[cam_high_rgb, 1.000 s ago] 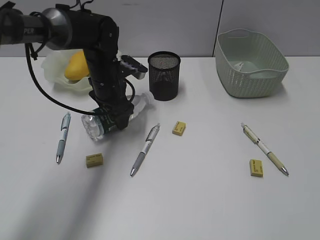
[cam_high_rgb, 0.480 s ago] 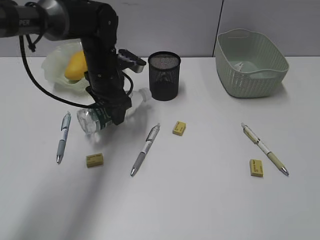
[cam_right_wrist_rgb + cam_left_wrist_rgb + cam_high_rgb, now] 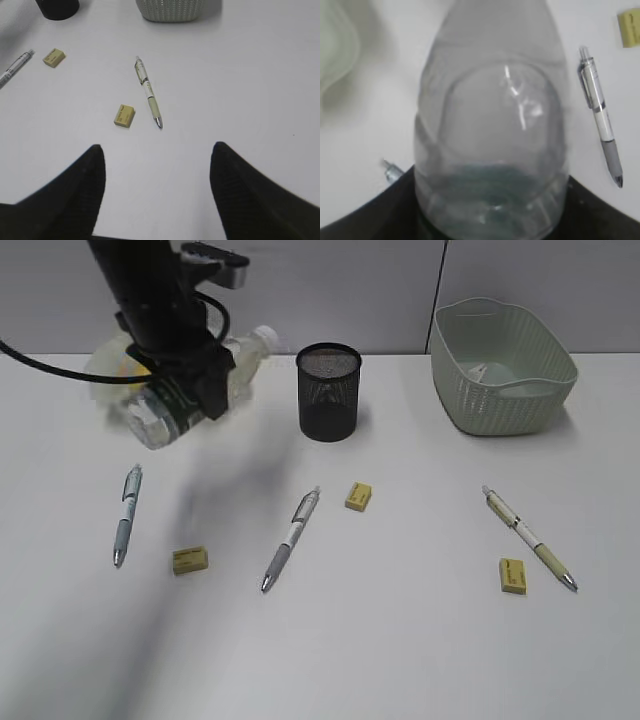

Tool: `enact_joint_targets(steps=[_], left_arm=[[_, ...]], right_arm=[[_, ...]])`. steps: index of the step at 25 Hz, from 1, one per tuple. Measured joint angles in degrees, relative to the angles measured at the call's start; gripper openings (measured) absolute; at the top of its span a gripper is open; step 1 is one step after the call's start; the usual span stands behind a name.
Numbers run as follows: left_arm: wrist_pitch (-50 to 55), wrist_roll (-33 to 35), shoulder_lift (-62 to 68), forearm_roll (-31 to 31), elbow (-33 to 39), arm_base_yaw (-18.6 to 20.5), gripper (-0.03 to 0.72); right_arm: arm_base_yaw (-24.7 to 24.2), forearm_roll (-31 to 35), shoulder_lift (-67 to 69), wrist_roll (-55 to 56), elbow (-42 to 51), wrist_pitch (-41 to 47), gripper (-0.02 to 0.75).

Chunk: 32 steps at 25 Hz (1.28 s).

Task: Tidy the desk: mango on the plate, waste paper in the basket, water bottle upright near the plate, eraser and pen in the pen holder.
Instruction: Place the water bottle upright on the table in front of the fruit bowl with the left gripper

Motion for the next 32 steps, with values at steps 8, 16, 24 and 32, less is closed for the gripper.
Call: enact_joint_targets(steps=[8,16,24,32], left_arm=[[-2.51,-0.17,-16.29,-4.88,14.87,11.2,0.485],[-27.66,-0.23,-37.6,-9.02,41.18,21.39,0.477],[-64.19,-0.23,-46.22,-19.81,63.0,21.3,0.477],[-93.87,-0.34,-40.27,-26.6,69.75,18.48,0.477]], right_arm=[[0.0,0.07,0.0,0.0,0.0,0.0,0.52],[0.0,0.12,0.0,0.0,0.0,-0.02,0.52],[0.0,0.18,0.0,0.0,0.0,-0.02,0.52],[0.0,0.23,0.0,0.0,0.0,-0.07,0.52]])
